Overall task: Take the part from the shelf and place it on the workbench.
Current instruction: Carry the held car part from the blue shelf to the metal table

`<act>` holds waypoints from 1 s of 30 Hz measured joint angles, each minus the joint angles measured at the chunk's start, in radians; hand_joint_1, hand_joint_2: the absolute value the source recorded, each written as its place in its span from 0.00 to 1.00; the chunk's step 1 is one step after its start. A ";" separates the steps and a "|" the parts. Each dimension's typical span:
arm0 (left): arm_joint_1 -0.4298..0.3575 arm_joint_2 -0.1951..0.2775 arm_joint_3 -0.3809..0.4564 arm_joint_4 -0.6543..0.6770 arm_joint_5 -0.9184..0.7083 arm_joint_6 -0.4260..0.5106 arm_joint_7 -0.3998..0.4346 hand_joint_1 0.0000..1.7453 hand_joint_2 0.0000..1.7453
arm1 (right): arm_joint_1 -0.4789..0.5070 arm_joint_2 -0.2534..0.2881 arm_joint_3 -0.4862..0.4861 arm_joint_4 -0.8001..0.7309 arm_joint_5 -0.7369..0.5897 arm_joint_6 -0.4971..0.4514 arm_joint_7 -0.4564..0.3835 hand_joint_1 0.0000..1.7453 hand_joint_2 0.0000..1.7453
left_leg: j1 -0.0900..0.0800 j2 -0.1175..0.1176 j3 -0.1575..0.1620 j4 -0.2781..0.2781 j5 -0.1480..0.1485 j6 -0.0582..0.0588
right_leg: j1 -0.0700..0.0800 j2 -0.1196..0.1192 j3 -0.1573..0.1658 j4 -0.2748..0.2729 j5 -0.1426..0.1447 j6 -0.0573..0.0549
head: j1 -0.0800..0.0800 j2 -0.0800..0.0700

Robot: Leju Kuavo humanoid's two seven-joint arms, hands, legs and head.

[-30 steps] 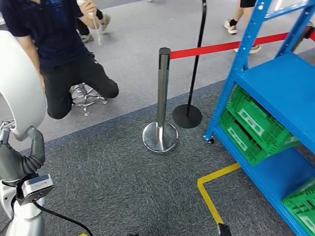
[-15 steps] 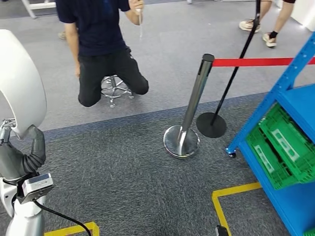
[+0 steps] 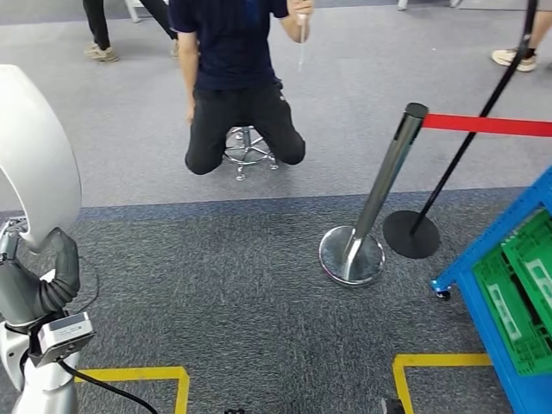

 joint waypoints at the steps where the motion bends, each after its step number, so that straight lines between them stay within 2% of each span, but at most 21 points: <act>1: 0.000 0.000 0.000 -0.002 0.000 0.000 0.000 1.00 1.00 | 0.000 0.000 0.000 0.000 0.000 0.000 0.000 0.00 0.00 | -0.002 0.023 0.041 -0.074 0.026 -0.001 | 0.003 -0.011 0.002 0.002 -0.004 0.005 | 0.000 0.000; 3: 0.000 0.000 0.000 -0.007 0.002 -0.001 -0.003 1.00 1.00 | -0.001 0.000 0.000 0.000 0.000 0.000 0.000 0.00 0.00 | -0.005 0.052 0.090 -0.165 0.049 0.008 | 0.008 -0.029 0.006 0.004 -0.011 0.015 | 0.003 0.000; 4: 0.002 0.000 0.001 -0.008 0.004 -0.003 -0.005 1.00 1.00 | -0.002 0.000 0.000 0.000 0.000 0.000 0.001 0.00 0.00 | -0.008 0.050 0.095 -0.178 0.048 0.015 | 0.010 -0.038 0.009 0.004 -0.013 0.020 | 0.004 0.000; 6: 0.006 0.001 0.003 -0.012 0.007 -0.006 -0.007 1.00 1.00 | -0.003 0.000 0.000 0.000 0.000 -0.001 0.001 0.00 0.00 | -0.008 0.026 0.093 -0.180 0.051 0.032 | 0.008 -0.052 0.015 0.001 -0.018 0.031 | 0.006 0.000; 8: 0.006 0.002 0.004 -0.016 0.008 -0.008 -0.009 1.00 1.00 | -0.004 0.000 0.001 0.000 0.000 -0.001 0.001 0.00 0.00 | -0.003 0.003 0.096 -0.183 0.054 0.045 | 0.004 -0.018 -0.001 0.045 -0.049 0.040 | 0.010 0.000; 10: 0.006 0.000 0.004 -0.019 0.008 -0.009 -0.010 1.00 1.00 | -0.003 0.000 0.001 0.000 0.000 -0.001 0.002 0.00 0.00 | -0.001 -0.018 0.097 -0.184 0.053 0.054 | 0.002 0.036 -0.062 0.174 -0.112 0.044 | 0.015 0.000; 11: 0.006 0.000 0.004 -0.019 0.009 -0.009 -0.010 1.00 1.00 | -0.002 0.000 0.001 0.000 0.000 -0.001 0.002 0.00 0.00 | -0.002 -0.030 0.097 -0.184 0.053 0.056 | 0.002 0.049 -0.100 0.246 -0.139 0.044 | 0.017 0.000; 12: 0.006 0.000 0.005 -0.019 0.009 -0.010 -0.010 1.00 1.00 | 0.000 0.000 0.001 0.000 0.000 -0.001 0.002 0.00 0.00 | -0.003 -0.044 0.097 -0.183 0.053 0.056 | 0.002 0.055 -0.127 0.294 -0.149 0.043 | 0.017 0.000; 13: 0.007 0.000 0.005 -0.019 0.009 -0.010 -0.010 1.00 1.00 | 0.002 0.000 0.001 0.000 0.000 -0.001 0.002 0.00 0.00 | -0.004 -0.059 0.098 -0.183 0.053 0.057 | 0.003 0.057 -0.139 0.305 -0.139 0.041 | 0.017 0.000; 14: 0.007 0.000 0.005 -0.019 0.009 -0.011 -0.010 1.00 1.00 | 0.002 0.000 0.001 0.000 0.000 -0.001 0.002 0.00 0.00 | -0.004 -0.074 0.099 -0.183 0.053 0.056 | 0.003 0.061 -0.130 0.274 -0.110 0.038 | 0.017 0.000; 15: 0.007 0.000 0.005 -0.019 0.009 -0.012 -0.010 1.00 1.00 | 0.002 0.000 0.001 0.000 0.000 -0.001 0.002 0.00 0.00 | -0.004 -0.088 0.100 -0.182 0.053 0.056 | 0.002 0.070 -0.103 0.209 -0.070 0.035 | 0.017 0.000; 17: 0.005 0.000 0.005 -0.019 0.010 -0.015 -0.010 1.00 1.00 | 0.001 0.000 0.001 0.000 0.000 -0.001 0.002 0.00 0.00 | -0.004 -0.112 0.100 -0.180 0.052 0.050 | -0.002 0.115 -0.043 0.073 -0.012 0.031 | 0.016 0.000; 19: 0.004 0.000 0.006 -0.019 0.011 -0.017 -0.011 1.00 1.00 | 0.000 0.000 0.001 0.000 0.000 -0.001 0.002 0.00 0.00 | -0.002 -0.133 0.093 -0.178 0.055 0.039 | -0.004 0.142 -0.015 0.016 -0.001 0.029 | 0.015 0.000; 21: 0.004 0.000 0.006 -0.019 0.012 -0.019 -0.012 1.00 1.00 | -0.001 0.000 0.001 0.000 0.000 -0.001 0.002 0.00 0.00 | 0.003 -0.147 0.086 -0.178 0.059 0.026 | -0.001 0.124 -0.011 0.012 0.002 0.022 | 0.015 0.000; 22: 0.003 0.001 0.006 -0.019 0.012 -0.019 -0.013 1.00 1.00 | -0.002 0.001 0.002 0.000 0.000 -0.001 0.002 0.00 0.00 | 0.002 -0.132 0.081 -0.172 0.053 0.021 | 0.000 0.113 -0.011 0.010 0.004 0.017 | 0.014 0.000; 24: 0.000 0.002 0.005 -0.019 0.013 -0.022 -0.013 1.00 1.00 | -0.002 0.001 0.004 0.000 0.000 -0.001 0.002 0.00 0.00 | -0.001 -0.076 0.050 -0.109 0.012 0.015 | 0.000 0.089 -0.008 0.003 0.008 0.005 | 0.010 0.000; 25: -0.003 0.001 0.005 -0.019 0.013 -0.023 -0.013 1.00 1.00 | -0.001 0.001 0.005 0.000 -0.001 -0.001 0.002 0.00 0.00 | -0.003 -0.048 0.022 -0.048 -0.021 0.012 | 0.001 0.076 -0.008 0.002 0.008 0.002 | 0.007 0.000; 27: -0.004 0.000 0.004 -0.019 0.013 -0.026 -0.013 1.00 1.00 | 0.001 0.001 0.007 0.000 -0.002 -0.001 0.002 0.00 0.00 | -0.001 -0.027 -0.038 0.075 -0.069 0.006 | 0.002 0.047 -0.007 0.002 0.005 -0.002 | 0.006 0.000; 28: -0.004 0.000 0.004 -0.019 0.013 -0.027 -0.013 1.00 1.00 | 0.001 0.001 0.007 0.000 -0.003 -0.001 0.002 0.00 0.00 | -0.001 -0.024 -0.050 0.101 -0.070 0.004 | 0.003 0.033 -0.007 0.002 0.004 -0.002 | 0.006 0.000; 29: -0.004 0.000 0.004 -0.019 0.013 -0.028 -0.013 1.00 1.00 | 0.002 0.001 0.008 0.000 -0.003 -0.001 0.002 0.00 0.00 | 0.000 -0.021 -0.044 0.089 -0.052 0.003 | 0.002 0.020 -0.006 0.002 0.003 -0.002 | 0.006 0.000; 30: -0.004 0.000 0.004 -0.019 0.013 -0.029 -0.013 1.00 1.00 | 0.001 0.001 0.008 0.000 -0.004 -0.001 0.002 0.00 0.00 | 0.000 -0.012 -0.018 0.040 -0.020 0.003 | 0.002 0.008 -0.003 0.002 0.001 0.000 | 0.006 0.000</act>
